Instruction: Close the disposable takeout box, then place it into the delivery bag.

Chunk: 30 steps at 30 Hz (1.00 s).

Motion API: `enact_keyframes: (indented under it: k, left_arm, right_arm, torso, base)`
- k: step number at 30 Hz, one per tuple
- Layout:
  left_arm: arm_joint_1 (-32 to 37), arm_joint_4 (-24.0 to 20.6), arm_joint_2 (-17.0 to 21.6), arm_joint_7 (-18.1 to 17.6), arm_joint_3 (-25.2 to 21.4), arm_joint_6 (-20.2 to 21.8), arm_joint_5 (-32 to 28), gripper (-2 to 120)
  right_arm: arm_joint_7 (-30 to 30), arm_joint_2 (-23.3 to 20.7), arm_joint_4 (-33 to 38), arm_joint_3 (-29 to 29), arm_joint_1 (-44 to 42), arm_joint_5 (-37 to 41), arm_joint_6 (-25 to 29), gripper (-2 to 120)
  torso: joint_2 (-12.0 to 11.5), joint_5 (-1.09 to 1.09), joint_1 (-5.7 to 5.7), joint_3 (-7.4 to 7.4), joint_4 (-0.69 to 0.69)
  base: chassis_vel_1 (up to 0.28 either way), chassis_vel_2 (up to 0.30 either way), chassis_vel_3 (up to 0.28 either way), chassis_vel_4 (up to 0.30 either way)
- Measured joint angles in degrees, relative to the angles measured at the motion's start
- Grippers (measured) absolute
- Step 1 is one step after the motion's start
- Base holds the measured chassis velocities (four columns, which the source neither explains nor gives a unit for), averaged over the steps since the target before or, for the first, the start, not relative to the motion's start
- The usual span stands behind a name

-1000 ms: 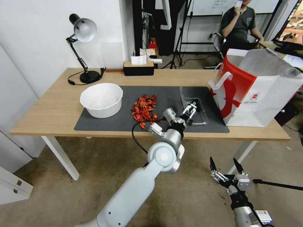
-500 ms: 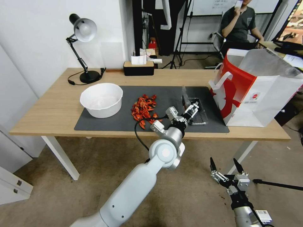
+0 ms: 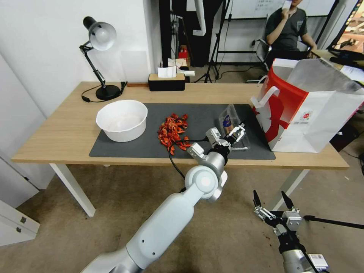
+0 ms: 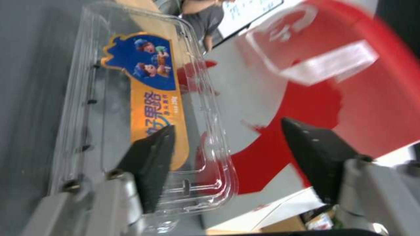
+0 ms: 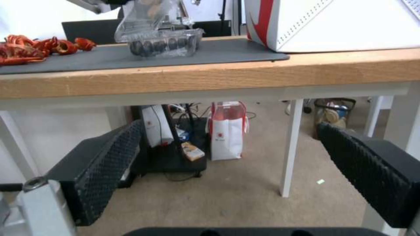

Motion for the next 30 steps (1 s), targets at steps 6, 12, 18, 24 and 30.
enact_keyframes:
  k: [6, 12, 18, 24, 30]
  left_arm:
    - [-3.0, 2.7, -0.1, -2.4, 2.5, 2.1, 2.8, 37]
    - [-5.1, 3.7, 0.9, -4.4, 4.6, 5.2, 6.5, 16]
    - [-6.7, 4.4, 2.0, -7.1, 6.4, 7.6, 9.3, 0]
    - [-7.5, 4.7, 2.9, -7.7, 8.2, 8.6, 9.9, 0]
    - [-8.2, 5.6, 3.0, -7.6, 8.8, 8.8, 9.8, 0]
  right_arm:
    - [-0.1, 0.0, 0.1, 0.3, -0.7, 0.1, 0.6, 100]
    - [-0.1, 0.1, 1.0, 0.4, -1.1, 0.2, 0.7, 100]
    - [-0.1, 0.0, 3.1, 0.5, -1.1, 0.3, 0.2, 100]
    - [0.0, -0.4, 7.3, 0.9, -1.4, 2.3, -1.6, 100]
    - [0.7, -1.5, 12.0, 2.7, -1.2, 5.2, -4.5, 100]
  torso:
    - [0.0, 0.0, 0.0, 0.0, 0.0]
    - [0.0, 0.0, 0.0, 0.0, 0.0]
    - [0.0, 0.0, 0.0, 0.0, 0.0]
    - [0.0, 0.0, 0.0, -0.01, 0.0]
    - [0.0, -0.01, 0.0, -0.01, 0.0]
  base:
    - [0.0, 0.0, 0.0, 0.0]
    - [0.0, 0.0, 0.0, 0.0]
    - [0.0, 0.0, 0.0, 0.0]
    - [0.0, 0.0, 0.0, 0.0]
    - [0.0, 0.0, 0.0, 0.0]
